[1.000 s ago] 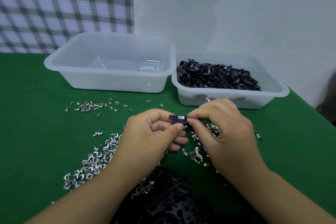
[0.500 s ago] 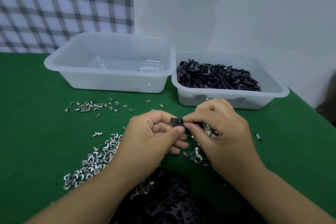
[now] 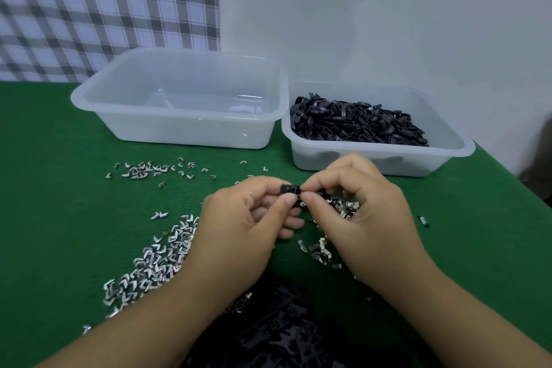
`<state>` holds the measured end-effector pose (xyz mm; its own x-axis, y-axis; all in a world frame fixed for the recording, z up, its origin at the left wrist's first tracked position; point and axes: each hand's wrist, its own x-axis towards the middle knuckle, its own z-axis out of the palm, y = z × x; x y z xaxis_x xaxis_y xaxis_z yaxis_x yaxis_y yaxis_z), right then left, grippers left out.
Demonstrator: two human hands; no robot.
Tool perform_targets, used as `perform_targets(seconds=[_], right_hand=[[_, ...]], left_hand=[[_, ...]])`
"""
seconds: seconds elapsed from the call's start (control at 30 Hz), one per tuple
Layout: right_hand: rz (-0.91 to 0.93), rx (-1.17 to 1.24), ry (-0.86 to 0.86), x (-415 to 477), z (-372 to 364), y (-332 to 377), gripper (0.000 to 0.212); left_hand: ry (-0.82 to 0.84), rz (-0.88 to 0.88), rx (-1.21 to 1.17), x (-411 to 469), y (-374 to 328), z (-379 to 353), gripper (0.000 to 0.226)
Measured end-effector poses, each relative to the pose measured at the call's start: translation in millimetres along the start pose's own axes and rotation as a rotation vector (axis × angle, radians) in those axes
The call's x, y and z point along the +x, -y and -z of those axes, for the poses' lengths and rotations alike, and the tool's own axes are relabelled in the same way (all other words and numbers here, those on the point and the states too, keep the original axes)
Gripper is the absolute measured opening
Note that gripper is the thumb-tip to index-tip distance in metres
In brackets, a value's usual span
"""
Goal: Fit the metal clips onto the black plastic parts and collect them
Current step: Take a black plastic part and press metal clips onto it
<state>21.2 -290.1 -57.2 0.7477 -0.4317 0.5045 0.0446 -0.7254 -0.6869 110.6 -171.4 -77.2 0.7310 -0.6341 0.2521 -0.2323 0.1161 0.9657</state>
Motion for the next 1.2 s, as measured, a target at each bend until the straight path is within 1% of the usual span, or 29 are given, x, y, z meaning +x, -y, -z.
perform_targets(seconds=[0.1,0.27,0.4,0.47,0.53,0.6,0.67,0.8,0.97,1.1,1.17,1.2], right_hand=[[-0.029,0.01,0.001,0,0,2,0.02],[-0.006,-0.009,0.012,1,-1,6,0.016],[-0.01,-0.039,0.055,3,7,6,0.018],[-0.06,-0.06,0.143,5,13,4,0.019],[-0.13,-0.126,0.308,9,18,2,0.013],[-0.172,-0.216,0.45,10,22,-1,0.009],[-0.18,-0.279,0.53,11,27,-2,0.007],[-0.171,-0.306,0.572,10,29,0,0.006],[-0.103,-0.393,0.628,7,22,4,0.006],[-0.061,-0.44,0.691,6,21,4,0.014],[-0.062,-0.434,0.691,6,23,4,0.015],[-0.077,-0.405,0.661,7,24,4,0.014]], left_hand=[[0.004,-0.04,0.016,-1,0,0,0.027],[0.005,-0.068,0.023,-2,0,1,0.029],[-0.078,-0.048,-0.008,0,0,1,0.025],[-0.131,-0.03,-0.003,3,1,3,0.023],[-0.16,-0.003,-0.02,4,2,5,0.019],[-0.155,0.006,-0.013,4,2,5,0.017],[-0.148,0.005,0.0,3,3,4,0.018],[-0.149,0.012,-0.006,3,4,4,0.019],[-0.143,0.013,-0.009,3,4,4,0.014],[-0.15,0.01,0.002,3,4,4,0.015],[-0.167,0.013,0.003,3,4,4,0.016],[-0.177,0.016,0.006,3,4,4,0.017]])
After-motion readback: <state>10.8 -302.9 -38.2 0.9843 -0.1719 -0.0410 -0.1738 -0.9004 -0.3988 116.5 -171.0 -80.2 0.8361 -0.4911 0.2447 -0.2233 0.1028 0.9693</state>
